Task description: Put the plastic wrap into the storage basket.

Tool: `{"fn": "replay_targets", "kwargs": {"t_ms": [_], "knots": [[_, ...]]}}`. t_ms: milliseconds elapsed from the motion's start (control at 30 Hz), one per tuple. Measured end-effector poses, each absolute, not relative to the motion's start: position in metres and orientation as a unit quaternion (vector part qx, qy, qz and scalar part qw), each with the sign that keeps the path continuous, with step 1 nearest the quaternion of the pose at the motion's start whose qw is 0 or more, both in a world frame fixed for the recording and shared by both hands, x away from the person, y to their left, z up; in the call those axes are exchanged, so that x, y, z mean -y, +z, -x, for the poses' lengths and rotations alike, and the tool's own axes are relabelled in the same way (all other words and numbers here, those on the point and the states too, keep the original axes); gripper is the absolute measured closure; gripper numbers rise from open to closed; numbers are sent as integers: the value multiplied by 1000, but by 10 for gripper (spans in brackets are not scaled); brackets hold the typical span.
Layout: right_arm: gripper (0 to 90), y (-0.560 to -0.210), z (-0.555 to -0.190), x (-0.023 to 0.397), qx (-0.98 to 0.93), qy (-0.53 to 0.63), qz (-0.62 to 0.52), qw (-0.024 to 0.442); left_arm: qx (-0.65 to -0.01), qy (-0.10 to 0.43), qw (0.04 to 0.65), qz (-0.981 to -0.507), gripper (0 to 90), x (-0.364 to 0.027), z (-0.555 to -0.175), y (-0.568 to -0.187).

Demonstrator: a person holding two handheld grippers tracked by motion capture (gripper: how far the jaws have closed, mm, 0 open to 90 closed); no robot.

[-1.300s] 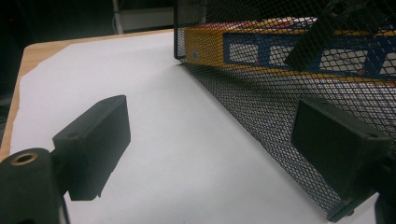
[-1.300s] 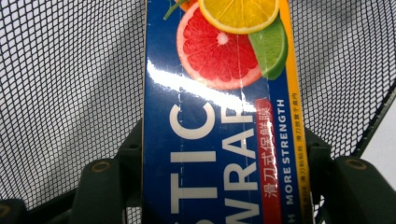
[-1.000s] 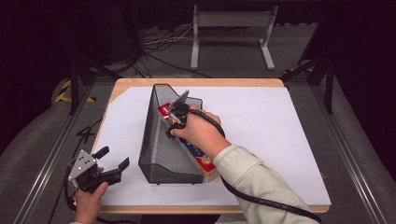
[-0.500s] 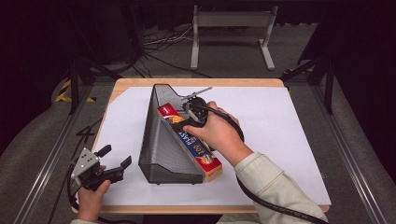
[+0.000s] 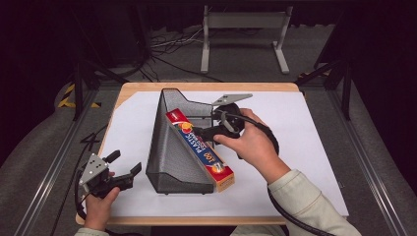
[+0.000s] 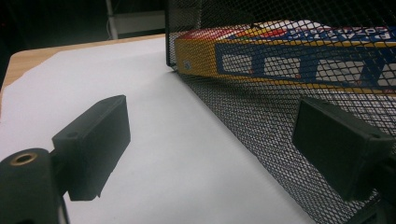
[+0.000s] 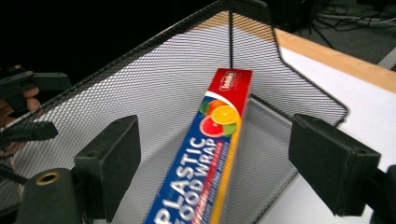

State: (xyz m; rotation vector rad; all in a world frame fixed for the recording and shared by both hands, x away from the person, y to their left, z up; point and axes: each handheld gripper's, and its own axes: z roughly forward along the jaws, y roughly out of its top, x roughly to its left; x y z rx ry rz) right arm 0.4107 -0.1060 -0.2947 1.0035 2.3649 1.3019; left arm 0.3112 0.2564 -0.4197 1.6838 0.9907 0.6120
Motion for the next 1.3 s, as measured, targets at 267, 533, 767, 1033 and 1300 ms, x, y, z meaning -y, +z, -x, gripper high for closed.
{"fn": "replay_targets", "kwargs": {"t_ms": [267, 533, 767, 1033, 1300], "knots": [[164, -291, -397, 160, -803, 464, -340, 153, -415, 258, 519, -701, 122, -258, -310, -420], [161, -288, -377, 226, -785, 475, -351, 185, -417, 262, 515, -702, 120, -257, -310, -420], [160, -302, -367, 280, -770, 473, -372, 211, -419, 263, 511, -703, 120, -255, -311, -421], [151, -333, -364, 312, -754, 485, -387, 217, -422, 272, 505, -702, 115, -254, -312, -423], [146, -376, -362, 332, -746, 491, -394, 218, -426, 278, 502, -700, 107, -254, -313, -426]]}}
